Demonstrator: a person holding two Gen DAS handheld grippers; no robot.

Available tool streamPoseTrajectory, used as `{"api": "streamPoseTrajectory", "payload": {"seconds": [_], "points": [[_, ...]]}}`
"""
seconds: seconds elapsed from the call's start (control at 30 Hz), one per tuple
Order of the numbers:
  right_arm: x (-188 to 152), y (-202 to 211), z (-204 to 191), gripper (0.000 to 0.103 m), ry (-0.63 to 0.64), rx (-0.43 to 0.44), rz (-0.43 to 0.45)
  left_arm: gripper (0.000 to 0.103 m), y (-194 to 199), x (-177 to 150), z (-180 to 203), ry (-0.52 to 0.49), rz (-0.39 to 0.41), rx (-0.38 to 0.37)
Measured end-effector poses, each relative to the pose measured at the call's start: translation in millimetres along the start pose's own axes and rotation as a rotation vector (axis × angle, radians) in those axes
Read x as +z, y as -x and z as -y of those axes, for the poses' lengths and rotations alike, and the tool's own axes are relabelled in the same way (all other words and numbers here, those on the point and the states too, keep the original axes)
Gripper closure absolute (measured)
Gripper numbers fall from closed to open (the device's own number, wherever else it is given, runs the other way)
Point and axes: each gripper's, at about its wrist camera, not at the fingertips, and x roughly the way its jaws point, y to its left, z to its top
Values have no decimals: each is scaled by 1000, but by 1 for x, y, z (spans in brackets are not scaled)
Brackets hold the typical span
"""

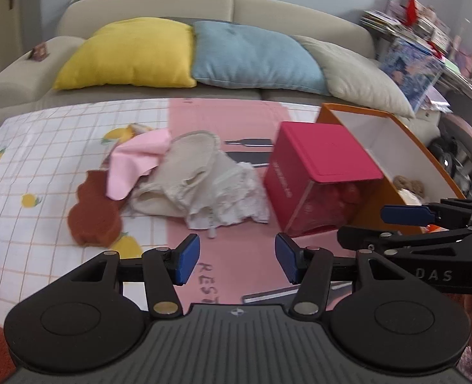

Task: Organize soft objects
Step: 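Move both tools back toward the pink cloth and beige mitt, then grasp the brown sponge with the left tool while the right tool grasps the plastic bag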

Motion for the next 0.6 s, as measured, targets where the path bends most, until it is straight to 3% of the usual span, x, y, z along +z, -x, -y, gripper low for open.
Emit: {"api": "streamPoseTrajectory", "payload": {"seconds": [0.2,0.3,0.43,0.6], "points": [[8,-17,-20,39,27,27,-1,38,-5,-1,-28,75,22,36],[12,-26,-29,49,68,46,-10,39,-7,0,-37,81,27,55],[17,-38,-42,49,121,69,-13,39,-15,1,-49,99,12,63],[30,-62,-55,53,203,58,-14,40,-27,11,-49,9,28,76]]}}
